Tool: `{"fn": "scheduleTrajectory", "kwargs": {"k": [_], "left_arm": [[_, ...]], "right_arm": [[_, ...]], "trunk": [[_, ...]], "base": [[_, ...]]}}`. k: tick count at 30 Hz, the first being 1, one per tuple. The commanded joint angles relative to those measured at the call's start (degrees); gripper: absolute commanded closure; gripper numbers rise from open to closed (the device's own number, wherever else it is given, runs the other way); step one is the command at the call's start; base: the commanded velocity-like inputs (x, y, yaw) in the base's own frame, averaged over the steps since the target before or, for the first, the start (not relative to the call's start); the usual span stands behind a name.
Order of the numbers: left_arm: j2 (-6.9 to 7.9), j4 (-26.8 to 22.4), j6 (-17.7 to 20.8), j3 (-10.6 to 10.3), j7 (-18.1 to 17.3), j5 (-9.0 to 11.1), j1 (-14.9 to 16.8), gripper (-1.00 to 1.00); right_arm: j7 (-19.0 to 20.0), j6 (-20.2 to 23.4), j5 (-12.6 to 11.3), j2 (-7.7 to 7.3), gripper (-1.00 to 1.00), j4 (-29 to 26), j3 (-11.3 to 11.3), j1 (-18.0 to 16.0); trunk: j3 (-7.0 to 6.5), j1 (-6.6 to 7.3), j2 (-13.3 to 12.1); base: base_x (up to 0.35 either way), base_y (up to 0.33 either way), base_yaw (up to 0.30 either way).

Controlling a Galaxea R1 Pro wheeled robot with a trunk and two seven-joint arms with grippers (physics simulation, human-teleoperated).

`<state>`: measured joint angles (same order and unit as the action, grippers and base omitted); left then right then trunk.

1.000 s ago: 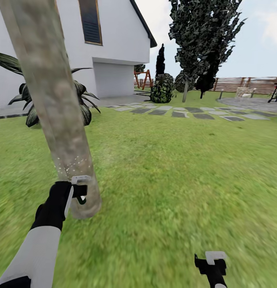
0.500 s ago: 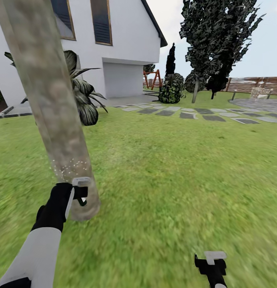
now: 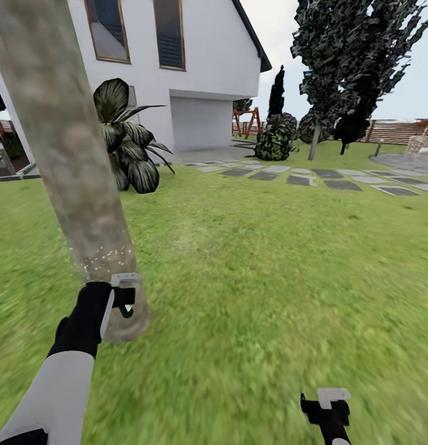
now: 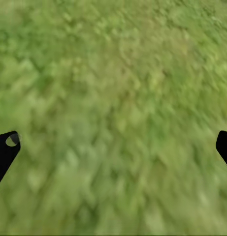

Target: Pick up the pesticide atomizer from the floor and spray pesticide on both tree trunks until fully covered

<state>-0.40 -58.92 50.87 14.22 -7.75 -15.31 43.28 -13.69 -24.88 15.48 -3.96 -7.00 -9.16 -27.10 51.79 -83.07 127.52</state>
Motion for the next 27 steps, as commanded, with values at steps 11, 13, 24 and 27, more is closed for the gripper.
{"fn": "scheduleTrajectory", "kwargs": {"k": [11,13,24,27], "left_arm": [[0.04,0.80,-0.37,0.27,-0.45,-0.68,-2.67,1.00],[0.05,0.82,-0.46,0.28,-0.43,-0.69,-3.60,1.00],[0.62,1.14,-2.04,0.96,-0.42,-0.69,-6.95,1.00],[1.77,1.25,-5.74,1.15,-0.36,-0.31,-8.49,1.00]], "right_arm": [[-0.14,-0.17,0.60,0.01,-1.00,0.06,-0.42,-0.05],[-0.15,-0.17,0.60,0.01,-1.00,0.06,-0.42,-0.06],[-0.11,-0.17,0.60,0.01,-1.00,0.06,-0.42,-0.06],[-0.15,-0.17,0.60,0.01,-1.00,0.06,-0.42,-0.04]], "trunk": [[0.06,-0.01,0.02],[0.06,-0.01,0.02],[0.06,-0.01,0.02],[0.06,-0.01,0.02]], "base": [[0.207,-0.218,0.275],[0.157,-0.243,0.274],[0.159,-0.244,0.078],[0.178,-0.241,0.255]]}}
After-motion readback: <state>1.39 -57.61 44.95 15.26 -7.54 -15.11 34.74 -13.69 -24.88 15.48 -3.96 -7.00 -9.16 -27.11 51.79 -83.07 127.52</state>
